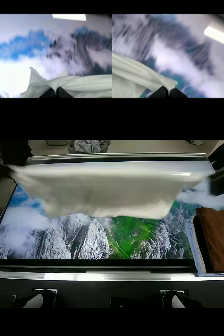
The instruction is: Fold the shirts.
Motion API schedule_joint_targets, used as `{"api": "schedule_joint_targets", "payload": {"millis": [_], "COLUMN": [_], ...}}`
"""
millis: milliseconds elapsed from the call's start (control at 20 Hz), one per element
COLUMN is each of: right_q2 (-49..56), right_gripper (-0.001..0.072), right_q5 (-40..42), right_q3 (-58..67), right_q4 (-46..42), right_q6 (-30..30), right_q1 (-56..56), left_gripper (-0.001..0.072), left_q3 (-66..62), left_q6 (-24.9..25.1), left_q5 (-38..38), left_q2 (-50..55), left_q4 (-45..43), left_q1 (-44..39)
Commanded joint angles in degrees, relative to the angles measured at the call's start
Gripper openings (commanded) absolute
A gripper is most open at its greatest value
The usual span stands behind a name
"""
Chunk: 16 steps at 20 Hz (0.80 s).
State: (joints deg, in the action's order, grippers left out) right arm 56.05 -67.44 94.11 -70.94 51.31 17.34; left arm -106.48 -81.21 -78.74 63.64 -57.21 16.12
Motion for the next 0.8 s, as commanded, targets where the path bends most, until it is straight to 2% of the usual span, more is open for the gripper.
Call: {"api": "schedule_joint_targets", "payload": {"millis": [0,100,250,600,750], "right_q2": [-11.6,-16.7,-19.8,-16.5,-6.8], "right_gripper": [0.0042,0.0042,0.0043,0.0042,0.0041], "right_q5": [3.5,0.0,-4.5,-20.9,-33.4], "right_q3": [16.6,18.0,18.1,18.1,16.2], "right_q4": [-14.3,-16.3,-16.8,-17.1,-15.6], "right_q6": [6.7,7.4,7.4,6.5,6.3], "right_q1": [0.0,0.0,0.0,0.0,-0.1], "left_gripper": [0.0027,0.0026,0.0025,0.0025,0.0025], "left_q3": [-19.5,-17.2,-13.7,-13.7,-11.3], "left_q6": [-6.9,-10.9,-11.4,-11.4,-9.6], "left_q5": [7.1,13.6,16.6,9.6,-0.1], "left_q2": [-9.9,-17.3,-23.7,-22.7,-16.8], "left_q4": [-6.7,-9.1,-9.9,-11.9,-11.8], "left_q1": [-0.1,-0.1,-0.1,-0.1,-0.2]}}
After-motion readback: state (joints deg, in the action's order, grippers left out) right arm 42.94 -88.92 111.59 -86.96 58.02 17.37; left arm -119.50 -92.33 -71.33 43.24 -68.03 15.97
